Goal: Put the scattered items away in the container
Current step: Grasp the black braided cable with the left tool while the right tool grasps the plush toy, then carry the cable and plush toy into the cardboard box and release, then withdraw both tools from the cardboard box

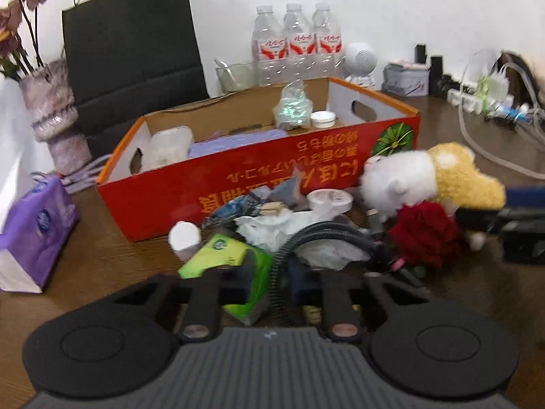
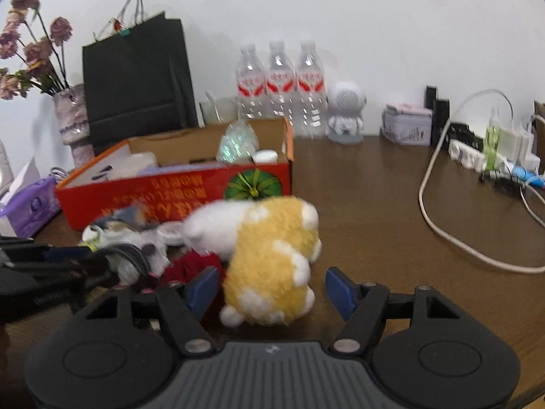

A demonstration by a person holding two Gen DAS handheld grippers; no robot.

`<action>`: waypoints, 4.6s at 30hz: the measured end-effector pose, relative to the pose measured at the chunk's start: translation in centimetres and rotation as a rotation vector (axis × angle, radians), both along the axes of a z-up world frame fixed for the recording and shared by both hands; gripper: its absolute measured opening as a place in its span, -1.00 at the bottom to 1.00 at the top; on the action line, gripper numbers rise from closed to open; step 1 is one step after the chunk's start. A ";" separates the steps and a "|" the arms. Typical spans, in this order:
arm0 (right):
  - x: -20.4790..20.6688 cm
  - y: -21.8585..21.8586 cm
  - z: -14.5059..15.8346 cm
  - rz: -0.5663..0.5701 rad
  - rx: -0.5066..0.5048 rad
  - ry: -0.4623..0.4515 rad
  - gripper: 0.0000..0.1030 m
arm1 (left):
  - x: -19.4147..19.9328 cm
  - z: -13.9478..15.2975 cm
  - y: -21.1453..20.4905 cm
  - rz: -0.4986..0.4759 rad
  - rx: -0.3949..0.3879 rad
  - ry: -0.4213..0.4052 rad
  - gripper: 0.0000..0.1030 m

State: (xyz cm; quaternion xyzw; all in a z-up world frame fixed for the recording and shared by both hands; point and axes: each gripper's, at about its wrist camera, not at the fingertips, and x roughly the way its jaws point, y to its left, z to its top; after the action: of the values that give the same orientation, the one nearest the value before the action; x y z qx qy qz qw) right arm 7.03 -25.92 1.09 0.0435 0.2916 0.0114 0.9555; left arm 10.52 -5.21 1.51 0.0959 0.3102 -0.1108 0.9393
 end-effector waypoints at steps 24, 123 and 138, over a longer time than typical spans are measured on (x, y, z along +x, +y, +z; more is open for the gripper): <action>-18.1 0.4 11.2 0.202 -0.021 -0.111 -0.19 | -17.0 3.8 8.1 0.084 -0.205 -0.029 -0.82; 10.0 6.0 11.4 0.252 0.023 -0.201 0.71 | 4.6 11.0 6.3 0.251 -0.261 -0.245 0.96; -4.3 2.5 12.1 0.287 0.023 -0.016 0.74 | -13.7 7.5 5.2 0.041 -0.154 -0.279 1.00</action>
State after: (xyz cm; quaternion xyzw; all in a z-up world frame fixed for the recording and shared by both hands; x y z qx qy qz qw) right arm 2.77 -23.47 13.22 0.0121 0.2873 0.1514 0.9457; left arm -3.17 0.01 8.97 0.0318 0.1693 -0.1008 0.9799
